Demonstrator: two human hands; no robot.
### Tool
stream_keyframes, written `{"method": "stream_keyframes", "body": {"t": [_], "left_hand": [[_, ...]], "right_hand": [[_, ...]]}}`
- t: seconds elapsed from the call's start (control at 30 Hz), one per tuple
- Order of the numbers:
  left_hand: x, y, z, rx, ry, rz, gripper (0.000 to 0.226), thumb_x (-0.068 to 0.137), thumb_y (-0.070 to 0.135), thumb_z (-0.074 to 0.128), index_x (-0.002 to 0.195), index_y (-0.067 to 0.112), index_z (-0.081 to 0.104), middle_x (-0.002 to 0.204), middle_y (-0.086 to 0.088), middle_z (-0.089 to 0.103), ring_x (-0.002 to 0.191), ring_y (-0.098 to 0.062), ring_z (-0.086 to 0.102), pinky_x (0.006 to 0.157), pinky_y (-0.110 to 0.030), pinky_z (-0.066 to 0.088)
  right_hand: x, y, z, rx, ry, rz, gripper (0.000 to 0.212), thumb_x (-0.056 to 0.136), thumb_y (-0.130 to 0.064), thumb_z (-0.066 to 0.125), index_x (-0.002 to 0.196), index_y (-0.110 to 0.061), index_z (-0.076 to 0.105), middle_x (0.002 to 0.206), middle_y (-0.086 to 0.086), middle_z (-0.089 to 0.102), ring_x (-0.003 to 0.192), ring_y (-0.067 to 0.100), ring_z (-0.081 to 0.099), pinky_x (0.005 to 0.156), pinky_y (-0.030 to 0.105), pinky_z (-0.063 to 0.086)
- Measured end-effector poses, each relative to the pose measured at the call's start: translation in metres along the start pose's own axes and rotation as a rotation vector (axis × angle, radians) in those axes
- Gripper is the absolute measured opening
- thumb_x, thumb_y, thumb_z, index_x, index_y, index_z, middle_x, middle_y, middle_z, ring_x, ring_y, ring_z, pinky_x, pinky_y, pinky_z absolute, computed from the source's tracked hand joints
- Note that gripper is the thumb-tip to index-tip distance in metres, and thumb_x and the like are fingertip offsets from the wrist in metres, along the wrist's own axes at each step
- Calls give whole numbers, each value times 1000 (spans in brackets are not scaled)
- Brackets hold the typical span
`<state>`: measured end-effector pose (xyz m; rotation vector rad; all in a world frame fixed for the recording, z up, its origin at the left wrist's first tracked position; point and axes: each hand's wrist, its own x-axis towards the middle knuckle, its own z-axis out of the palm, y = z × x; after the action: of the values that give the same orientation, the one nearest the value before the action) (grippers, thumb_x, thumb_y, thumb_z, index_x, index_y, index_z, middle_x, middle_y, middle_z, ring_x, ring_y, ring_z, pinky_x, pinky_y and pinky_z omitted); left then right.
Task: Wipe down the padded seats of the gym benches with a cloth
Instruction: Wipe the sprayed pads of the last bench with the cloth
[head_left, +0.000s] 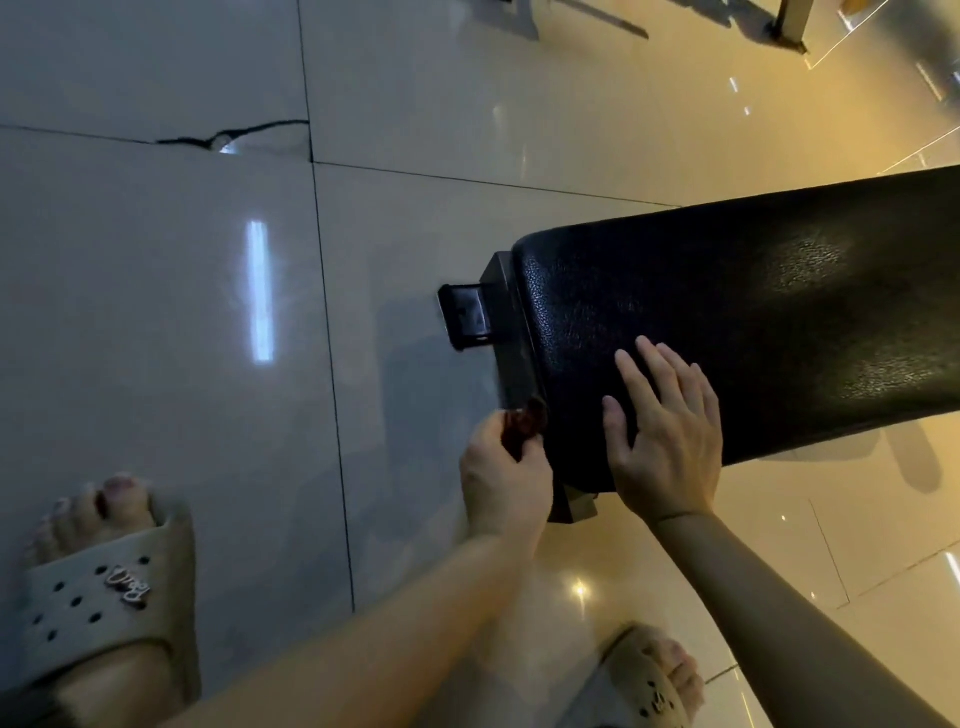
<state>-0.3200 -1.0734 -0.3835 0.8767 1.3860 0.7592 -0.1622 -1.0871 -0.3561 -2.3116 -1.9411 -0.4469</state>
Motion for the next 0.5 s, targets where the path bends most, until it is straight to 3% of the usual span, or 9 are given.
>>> {"method": "stream_keyframes", "body": {"t": [0.07, 0.17, 0.33, 0.5], "left_hand": [[38, 17, -5, 26, 39, 59, 9, 94, 19, 70, 101, 24, 71, 88, 8, 69, 83, -12, 67, 66, -17, 50], [110, 62, -11, 52, 126, 116, 23, 85, 22, 79, 106, 15, 75, 90, 3, 70, 78, -10, 64, 65, -12, 45], [171, 100, -14, -190, 19, -144, 20, 76, 14, 86, 85, 21, 69, 96, -10, 75, 77, -23, 72, 65, -34, 61], [162, 88, -8, -40, 24, -14, 22, 82, 33, 81, 100, 24, 71, 94, 0, 73, 82, -21, 72, 72, -40, 63]], "right_hand": [[-1, 0, 0, 6, 6, 4, 50, 103, -39, 43, 146, -15, 53, 155, 8, 46, 147, 26, 37, 121, 50, 26], [0, 0, -1, 15, -1, 4, 50, 103, -39, 42, 146, -16, 53, 156, 7, 46, 148, 26, 36, 121, 51, 26], [-1, 0, -1, 13, -4, 10, 51, 102, -40, 42, 147, -16, 52, 157, 7, 45, 148, 24, 35, 122, 50, 25], [-1, 1, 0, -1, 4, -2, 51, 102, -37, 44, 147, -16, 52, 157, 7, 44, 149, 25, 35, 121, 51, 26]]}}
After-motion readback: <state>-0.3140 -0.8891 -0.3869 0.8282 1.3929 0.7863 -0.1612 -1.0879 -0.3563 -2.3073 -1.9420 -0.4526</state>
